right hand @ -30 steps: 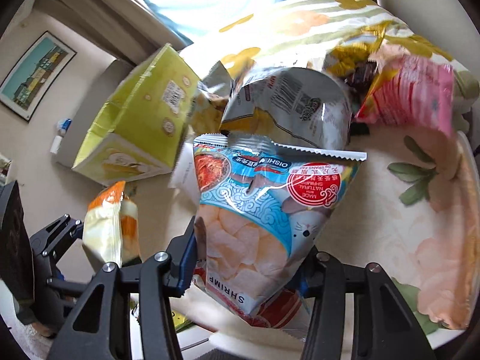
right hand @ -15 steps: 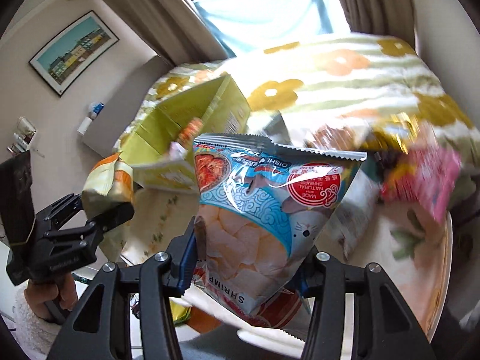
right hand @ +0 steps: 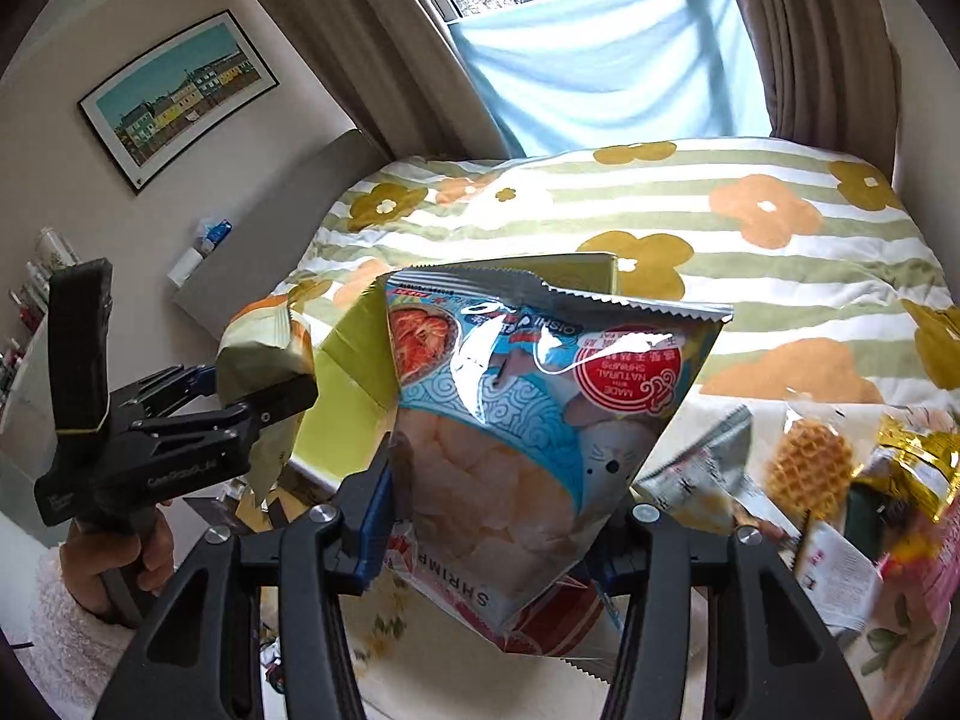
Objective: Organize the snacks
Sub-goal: 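Carry both bags over the box and release them inside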
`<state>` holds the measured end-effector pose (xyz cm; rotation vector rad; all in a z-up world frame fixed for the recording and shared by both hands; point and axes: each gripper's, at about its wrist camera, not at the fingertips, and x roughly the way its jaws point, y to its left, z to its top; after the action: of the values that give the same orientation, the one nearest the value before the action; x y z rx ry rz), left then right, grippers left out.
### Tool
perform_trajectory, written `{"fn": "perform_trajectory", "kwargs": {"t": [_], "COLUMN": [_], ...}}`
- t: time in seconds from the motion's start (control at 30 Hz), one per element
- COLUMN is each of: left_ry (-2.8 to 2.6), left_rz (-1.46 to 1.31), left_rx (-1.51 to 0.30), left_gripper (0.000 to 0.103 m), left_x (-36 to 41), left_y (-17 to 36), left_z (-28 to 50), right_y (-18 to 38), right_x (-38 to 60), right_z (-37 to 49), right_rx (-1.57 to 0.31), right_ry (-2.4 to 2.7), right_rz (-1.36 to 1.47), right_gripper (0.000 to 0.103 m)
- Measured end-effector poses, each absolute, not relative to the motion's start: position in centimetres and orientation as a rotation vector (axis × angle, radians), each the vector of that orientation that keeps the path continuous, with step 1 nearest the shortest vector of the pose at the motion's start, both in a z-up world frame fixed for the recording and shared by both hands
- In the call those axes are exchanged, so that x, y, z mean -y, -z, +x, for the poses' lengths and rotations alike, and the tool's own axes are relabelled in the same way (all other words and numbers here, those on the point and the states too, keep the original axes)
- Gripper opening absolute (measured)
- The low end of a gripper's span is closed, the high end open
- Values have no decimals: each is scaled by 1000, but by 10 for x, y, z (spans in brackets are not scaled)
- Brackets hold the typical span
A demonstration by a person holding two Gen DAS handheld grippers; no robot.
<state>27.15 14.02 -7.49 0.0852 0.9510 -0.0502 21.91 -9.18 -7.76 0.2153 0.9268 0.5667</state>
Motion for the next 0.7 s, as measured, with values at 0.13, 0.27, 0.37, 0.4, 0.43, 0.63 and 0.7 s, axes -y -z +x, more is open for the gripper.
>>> {"fn": "perform_trajectory", "kwargs": {"t": [0.13,0.27,0.37,0.4,0.43,0.63,0.7], "left_ry": [59,83,90,81,75,46,41], "left_rz": [85,41,23,22,18,-32,-45], "left_rx": [-965,-980,-985,-990,-992,-1000,-999], "left_gripper": [68,101,103,103,103,103,103], "left_x": [-160,-177,-185,-188,-190,-202,-204], "left_y": [96,114,121,124,125,124,124], "left_z": [294,303,300,298,296,279,275], "right_y": [88,97,102,104,106,116,116], "right_x": [68,54,48,45,44,40,39], "right_z": [232,236,240,241,242,245,247], "right_rx": [-950,-974,-992,-996,-1001,-1041,-1051], "right_ry": [-538,-520,-517,-514,-511,-506,-506], "right_rz": [230,215,194,181,162,151,150], "right_gripper": [48,48,48,48,48,48,48]}}
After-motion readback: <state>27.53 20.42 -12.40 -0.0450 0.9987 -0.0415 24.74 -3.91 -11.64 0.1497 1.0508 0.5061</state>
